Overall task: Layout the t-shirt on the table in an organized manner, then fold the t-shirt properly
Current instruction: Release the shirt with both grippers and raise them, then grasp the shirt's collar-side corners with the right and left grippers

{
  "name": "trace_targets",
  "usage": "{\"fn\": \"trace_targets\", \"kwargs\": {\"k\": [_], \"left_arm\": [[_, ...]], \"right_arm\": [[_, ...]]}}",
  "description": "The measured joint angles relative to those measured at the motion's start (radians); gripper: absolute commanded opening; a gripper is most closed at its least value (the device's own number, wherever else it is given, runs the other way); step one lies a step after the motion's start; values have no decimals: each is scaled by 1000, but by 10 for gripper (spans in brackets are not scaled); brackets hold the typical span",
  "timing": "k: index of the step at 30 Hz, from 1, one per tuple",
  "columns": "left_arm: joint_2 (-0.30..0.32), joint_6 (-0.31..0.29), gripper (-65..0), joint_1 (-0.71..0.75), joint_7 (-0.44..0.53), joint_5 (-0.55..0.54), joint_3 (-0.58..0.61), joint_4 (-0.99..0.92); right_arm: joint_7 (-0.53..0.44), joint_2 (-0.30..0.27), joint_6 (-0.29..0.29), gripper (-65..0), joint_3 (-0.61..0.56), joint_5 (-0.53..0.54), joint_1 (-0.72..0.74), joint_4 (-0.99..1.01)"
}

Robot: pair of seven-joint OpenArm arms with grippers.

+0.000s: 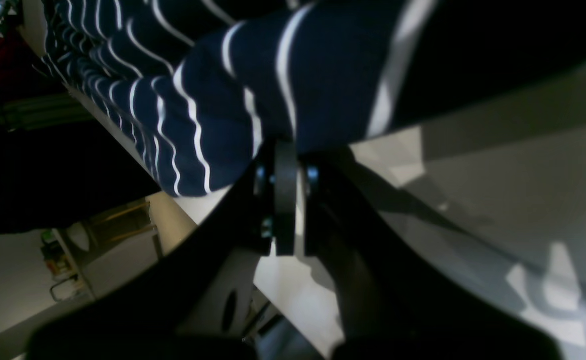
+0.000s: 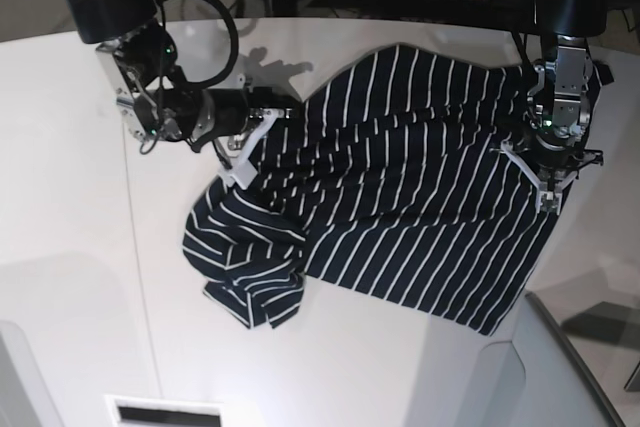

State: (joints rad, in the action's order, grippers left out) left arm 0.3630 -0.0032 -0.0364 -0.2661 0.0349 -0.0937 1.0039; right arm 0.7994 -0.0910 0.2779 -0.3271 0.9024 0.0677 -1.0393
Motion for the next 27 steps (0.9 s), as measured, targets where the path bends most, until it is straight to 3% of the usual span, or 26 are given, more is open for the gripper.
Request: {"fn": "trace_targets", "kwargs": {"k": [5,10,15,19,22,27], "left_arm": [[-8,4,-650,-67,0,0,18,-78],[-8,19,-650,-169,29,3,185,-202],[-64,44,-650,-320,171,10,296,-430],[-114,71,-650,-430,293,9,371,-626],[-119,56,-650,-460,327,2,375,-678],[-119,56,-650,-471,323,2,375,-681]], "right_arm": [[17,-94,11,-650,51,29,-36,-45],[125,-152,4,-650,185,0,-71,-106],[181,-190,-9,-650,269,-18,-92,-206],[197,-203,-166,-650,302,-13,-85,-246],[200,-216,-193,-650,305,-12,-85,-250],[193,-227,-298,-650,304,-11,-87,-250]]}}
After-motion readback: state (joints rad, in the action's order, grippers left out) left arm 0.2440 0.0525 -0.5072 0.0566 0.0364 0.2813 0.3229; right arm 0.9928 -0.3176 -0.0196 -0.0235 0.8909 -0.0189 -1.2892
